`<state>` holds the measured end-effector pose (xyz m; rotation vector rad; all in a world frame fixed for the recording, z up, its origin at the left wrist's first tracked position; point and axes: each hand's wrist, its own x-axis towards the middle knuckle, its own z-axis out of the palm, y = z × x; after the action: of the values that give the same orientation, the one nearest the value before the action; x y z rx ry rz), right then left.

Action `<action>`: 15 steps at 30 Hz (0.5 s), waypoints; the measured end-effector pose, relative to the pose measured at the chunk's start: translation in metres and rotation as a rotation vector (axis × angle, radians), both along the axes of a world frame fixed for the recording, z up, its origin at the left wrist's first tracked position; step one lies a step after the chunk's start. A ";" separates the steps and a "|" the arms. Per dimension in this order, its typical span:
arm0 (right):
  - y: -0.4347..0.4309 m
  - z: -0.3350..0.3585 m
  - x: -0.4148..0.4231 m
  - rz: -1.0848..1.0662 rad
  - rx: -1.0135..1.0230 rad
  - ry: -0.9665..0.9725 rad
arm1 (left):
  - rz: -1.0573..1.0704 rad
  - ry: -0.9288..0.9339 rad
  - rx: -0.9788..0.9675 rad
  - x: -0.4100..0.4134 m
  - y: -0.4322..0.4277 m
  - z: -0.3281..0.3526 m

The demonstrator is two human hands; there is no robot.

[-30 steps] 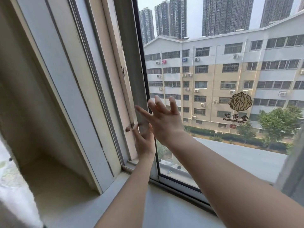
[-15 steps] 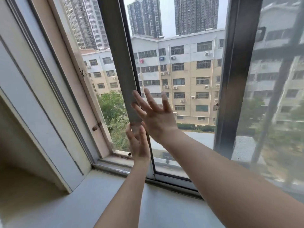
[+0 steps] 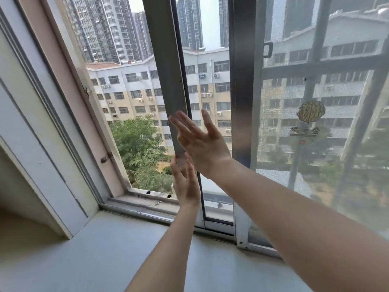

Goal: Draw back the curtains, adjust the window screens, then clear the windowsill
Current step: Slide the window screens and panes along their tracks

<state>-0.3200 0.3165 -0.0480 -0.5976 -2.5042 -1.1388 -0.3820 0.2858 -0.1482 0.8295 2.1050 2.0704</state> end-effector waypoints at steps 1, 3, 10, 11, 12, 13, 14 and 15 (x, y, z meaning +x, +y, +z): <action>0.000 0.001 0.003 -0.011 0.024 -0.018 | 0.002 0.011 0.012 0.007 0.001 0.000; 0.000 0.004 0.008 -0.016 0.034 -0.033 | 0.011 0.007 0.044 0.020 0.001 0.000; 0.004 0.014 0.031 -0.018 0.052 -0.083 | -0.029 -0.080 0.055 0.050 0.002 0.007; 0.004 0.015 0.034 -0.011 0.072 -0.100 | -0.035 -0.091 0.066 0.052 0.003 0.007; 0.005 0.017 0.036 -0.009 0.091 -0.115 | -0.040 -0.101 0.076 0.056 0.004 0.007; 0.005 0.019 0.039 -0.007 0.104 -0.123 | -0.046 -0.106 0.078 0.059 0.005 0.005; 0.005 0.020 0.041 -0.005 0.108 -0.126 | -0.053 -0.111 0.074 0.062 0.006 0.004; 0.004 0.021 0.043 -0.006 0.105 -0.126 | -0.060 -0.115 0.074 0.064 0.008 0.002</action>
<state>-0.2767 0.3206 -0.0265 -0.5207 -2.5276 -1.3399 -0.3178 0.2936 -0.1462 0.7528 1.9329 2.1218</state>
